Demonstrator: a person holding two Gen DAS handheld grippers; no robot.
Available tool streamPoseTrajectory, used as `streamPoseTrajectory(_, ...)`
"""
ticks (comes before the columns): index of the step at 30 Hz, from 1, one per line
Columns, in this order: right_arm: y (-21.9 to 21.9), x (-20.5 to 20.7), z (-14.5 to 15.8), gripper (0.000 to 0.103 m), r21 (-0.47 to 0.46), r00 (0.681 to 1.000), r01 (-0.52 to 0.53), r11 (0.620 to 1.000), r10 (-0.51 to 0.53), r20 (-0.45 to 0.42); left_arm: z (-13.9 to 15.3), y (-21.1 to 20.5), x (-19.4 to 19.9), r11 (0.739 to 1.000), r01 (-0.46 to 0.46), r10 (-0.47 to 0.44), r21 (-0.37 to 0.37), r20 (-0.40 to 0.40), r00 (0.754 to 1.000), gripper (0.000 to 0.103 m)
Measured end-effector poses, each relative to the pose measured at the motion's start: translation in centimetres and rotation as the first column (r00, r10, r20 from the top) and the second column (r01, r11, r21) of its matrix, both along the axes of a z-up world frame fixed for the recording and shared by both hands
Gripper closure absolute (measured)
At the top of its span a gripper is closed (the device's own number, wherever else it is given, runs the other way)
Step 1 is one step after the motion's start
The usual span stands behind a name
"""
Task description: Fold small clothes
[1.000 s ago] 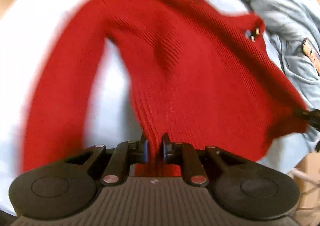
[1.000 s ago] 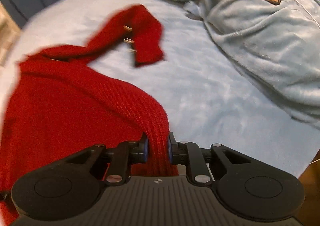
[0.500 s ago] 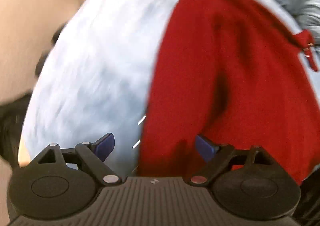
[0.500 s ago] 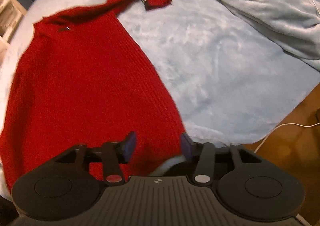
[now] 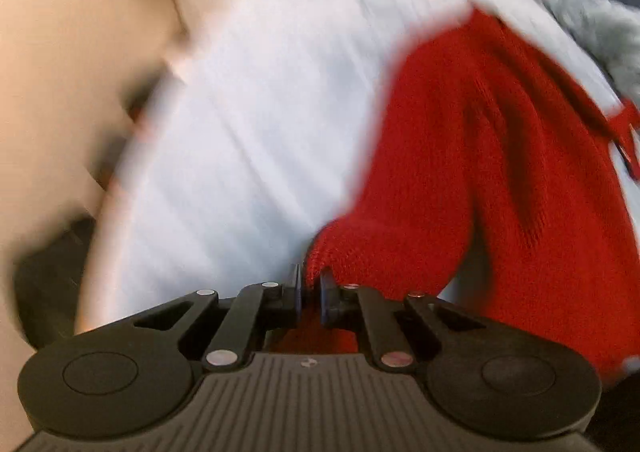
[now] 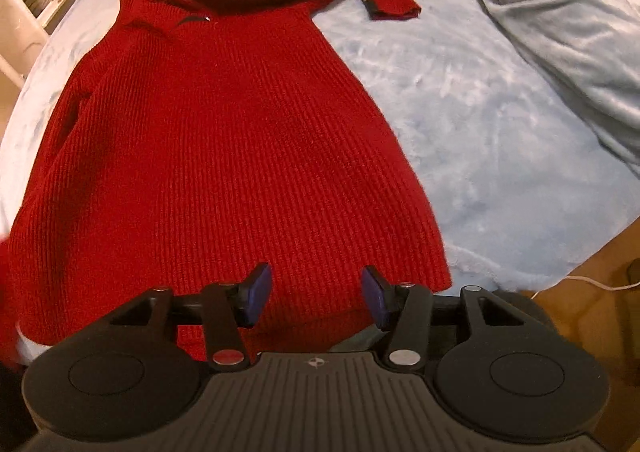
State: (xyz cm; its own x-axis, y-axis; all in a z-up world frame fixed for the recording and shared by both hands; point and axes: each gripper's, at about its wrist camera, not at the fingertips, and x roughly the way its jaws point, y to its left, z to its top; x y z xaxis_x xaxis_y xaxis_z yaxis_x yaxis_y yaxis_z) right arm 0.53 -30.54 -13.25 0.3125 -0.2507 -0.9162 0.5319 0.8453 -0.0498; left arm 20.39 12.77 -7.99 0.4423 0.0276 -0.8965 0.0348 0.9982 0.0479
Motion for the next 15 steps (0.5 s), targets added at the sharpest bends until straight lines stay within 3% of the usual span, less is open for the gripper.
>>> streamPoseTrajectory(2,0.0,0.2,0.5,0.051,-0.025,1.000,0.005,1.000,-0.005,0.005,3.3,2.5,1.6,1.000,-0.011,0.011,0.005,0.058,0.998,0.095)
streamPoseTrajectory(5,-0.3,0.5,0.7,0.051,-0.037,1.000,0.023,0.999,-0.022,0.014,5.2,5.1,4.0,0.989,-0.037,0.018,0.141,0.133,0.991,0.094)
streamPoseTrajectory(11,0.6,1.6,0.2,0.051,-0.050,1.000,-0.010,0.999,0.010,-0.008,5.7,8.3,12.6,0.945,-0.149,0.097,0.292,0.184,0.978,0.095)
streamPoseTrajectory(15,0.7,2.0,0.6,0.051,-0.063,1.000,-0.008,0.998,0.007,-0.007,4.3,8.4,18.8,0.892,-0.207,0.127,0.403,0.215,0.968,0.094)
